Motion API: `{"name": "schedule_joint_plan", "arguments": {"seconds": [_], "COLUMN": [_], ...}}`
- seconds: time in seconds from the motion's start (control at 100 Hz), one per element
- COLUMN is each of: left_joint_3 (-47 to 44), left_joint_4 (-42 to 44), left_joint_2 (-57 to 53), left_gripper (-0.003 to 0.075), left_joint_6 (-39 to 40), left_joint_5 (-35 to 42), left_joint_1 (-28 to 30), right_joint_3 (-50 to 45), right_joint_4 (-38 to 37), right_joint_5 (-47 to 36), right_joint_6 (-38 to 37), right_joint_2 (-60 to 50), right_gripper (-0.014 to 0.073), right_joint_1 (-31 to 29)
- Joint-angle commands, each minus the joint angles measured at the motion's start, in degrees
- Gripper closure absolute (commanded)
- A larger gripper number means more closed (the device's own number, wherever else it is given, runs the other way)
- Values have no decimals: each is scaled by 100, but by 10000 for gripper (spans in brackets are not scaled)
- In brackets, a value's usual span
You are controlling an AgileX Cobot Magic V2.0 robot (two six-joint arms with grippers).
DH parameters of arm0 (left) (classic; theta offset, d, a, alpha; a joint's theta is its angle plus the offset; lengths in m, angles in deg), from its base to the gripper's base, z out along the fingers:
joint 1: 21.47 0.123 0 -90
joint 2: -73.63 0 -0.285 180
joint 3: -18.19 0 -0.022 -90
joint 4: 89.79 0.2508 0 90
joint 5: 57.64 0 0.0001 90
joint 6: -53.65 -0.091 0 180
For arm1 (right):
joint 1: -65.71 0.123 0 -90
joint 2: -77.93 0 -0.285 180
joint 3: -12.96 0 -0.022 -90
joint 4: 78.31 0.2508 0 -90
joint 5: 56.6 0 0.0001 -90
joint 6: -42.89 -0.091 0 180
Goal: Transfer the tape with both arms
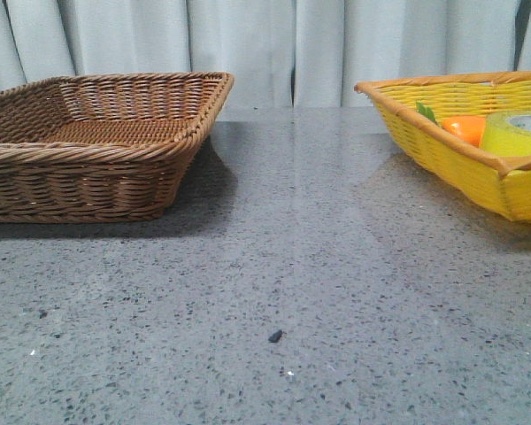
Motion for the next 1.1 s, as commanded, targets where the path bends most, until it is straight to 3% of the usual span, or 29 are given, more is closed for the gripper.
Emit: {"name": "schedule_joint_plan", "arguments": {"seconds": [0.0, 1.09], "left_joint_3": [-54, -54], "left_joint_4": [-65, 0], "left_joint_2": [-165, -165], "left_gripper": [741, 741], "left_joint_6": [35, 35], "left_joint_5": [279, 313], "left_joint_1": [14, 14], "right_joint_3": [-122, -122], "right_joint_4": [16, -20], "right_joint_5": [-82, -82], "right_joint_6": [14, 14], "right_joint_2": [-115, -115], "right_gripper": [668, 668], "right_joint_1": [-35, -35]}}
